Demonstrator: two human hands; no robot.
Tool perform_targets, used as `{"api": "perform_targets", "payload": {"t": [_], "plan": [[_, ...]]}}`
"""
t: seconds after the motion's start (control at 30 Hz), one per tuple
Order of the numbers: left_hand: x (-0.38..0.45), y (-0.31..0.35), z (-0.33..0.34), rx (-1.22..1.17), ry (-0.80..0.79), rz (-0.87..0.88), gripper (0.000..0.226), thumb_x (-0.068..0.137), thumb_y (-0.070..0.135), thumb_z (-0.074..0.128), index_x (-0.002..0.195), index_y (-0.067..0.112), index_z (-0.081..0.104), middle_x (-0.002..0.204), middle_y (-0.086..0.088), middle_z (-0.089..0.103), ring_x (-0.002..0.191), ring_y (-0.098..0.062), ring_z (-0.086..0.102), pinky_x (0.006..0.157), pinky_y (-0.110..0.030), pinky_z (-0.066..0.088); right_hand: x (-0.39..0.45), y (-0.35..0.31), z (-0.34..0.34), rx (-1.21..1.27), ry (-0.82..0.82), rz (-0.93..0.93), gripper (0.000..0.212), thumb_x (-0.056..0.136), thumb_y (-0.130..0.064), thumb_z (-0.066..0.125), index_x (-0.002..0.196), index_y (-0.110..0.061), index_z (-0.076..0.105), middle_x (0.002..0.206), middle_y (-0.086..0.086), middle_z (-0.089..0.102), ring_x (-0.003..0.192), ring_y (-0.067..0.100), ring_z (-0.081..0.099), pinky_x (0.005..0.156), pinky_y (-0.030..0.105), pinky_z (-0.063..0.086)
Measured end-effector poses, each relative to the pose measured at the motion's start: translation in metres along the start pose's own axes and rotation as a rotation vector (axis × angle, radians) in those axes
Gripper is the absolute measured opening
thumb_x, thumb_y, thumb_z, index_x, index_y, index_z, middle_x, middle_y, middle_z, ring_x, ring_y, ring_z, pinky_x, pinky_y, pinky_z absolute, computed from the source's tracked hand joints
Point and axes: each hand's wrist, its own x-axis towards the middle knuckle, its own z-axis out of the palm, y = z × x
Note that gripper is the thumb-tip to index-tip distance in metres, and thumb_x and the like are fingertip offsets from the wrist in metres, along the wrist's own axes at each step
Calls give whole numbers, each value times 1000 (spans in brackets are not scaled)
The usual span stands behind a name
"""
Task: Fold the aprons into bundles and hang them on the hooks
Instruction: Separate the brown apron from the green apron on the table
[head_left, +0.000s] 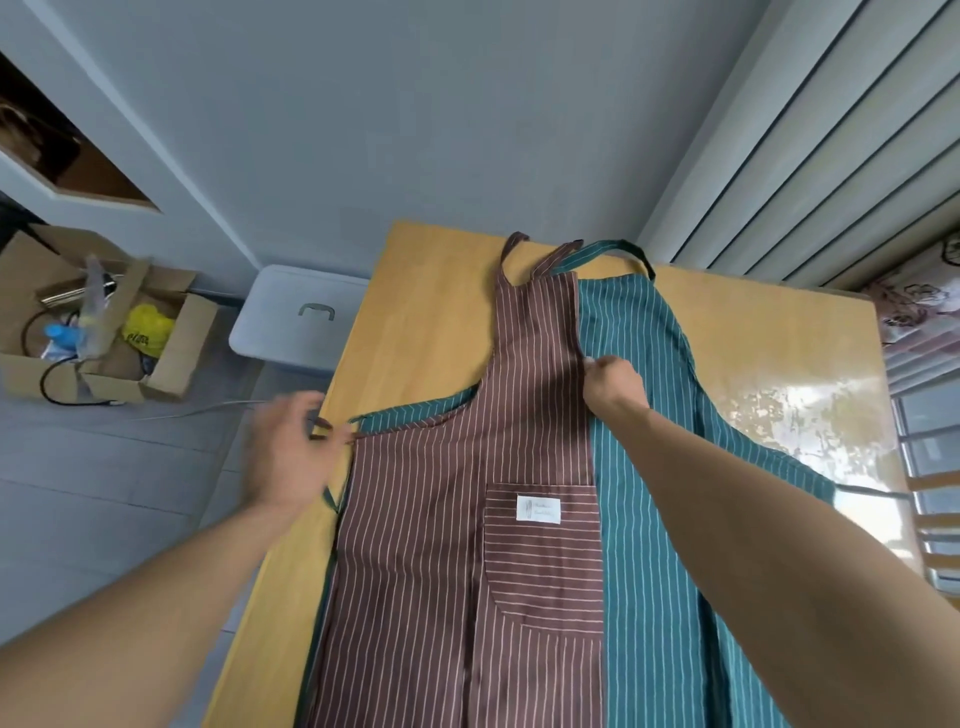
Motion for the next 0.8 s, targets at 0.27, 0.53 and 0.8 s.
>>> {"api": "perform_targets", "payload": {"t": [0.27, 0.53, 0.8], "plan": [[11, 74, 77, 246, -388, 240, 44, 87, 57, 68, 116, 26, 61, 117, 2, 57, 121, -25, 50, 105, -40, 40, -100, 62, 4, 79, -158, 22, 47, 89, -57, 68, 116, -22, 53, 91, -2, 66, 70, 10, 63, 66, 27, 55], [-14, 63, 80, 178, -101, 303, 58, 92, 30, 70, 142, 14, 46, 145, -11, 48, 134, -31, 42, 113, -44, 35, -230, 166, 51, 152, -231, 214, 36, 78, -48, 83, 98, -21, 68, 98, -4, 76, 84, 10, 72, 73, 27, 59], [-166, -35, 68, 451, -577, 722, 78, 103, 60, 31, 160, 30, -11, 165, -1, -28, 152, -22, -26, 126, -45, -9, -334, 222, 96, 242, -173, 370, 58, 72, -41, 88, 112, -3, 69, 95, 5, 79, 84, 21, 76, 81, 39, 63]]}}
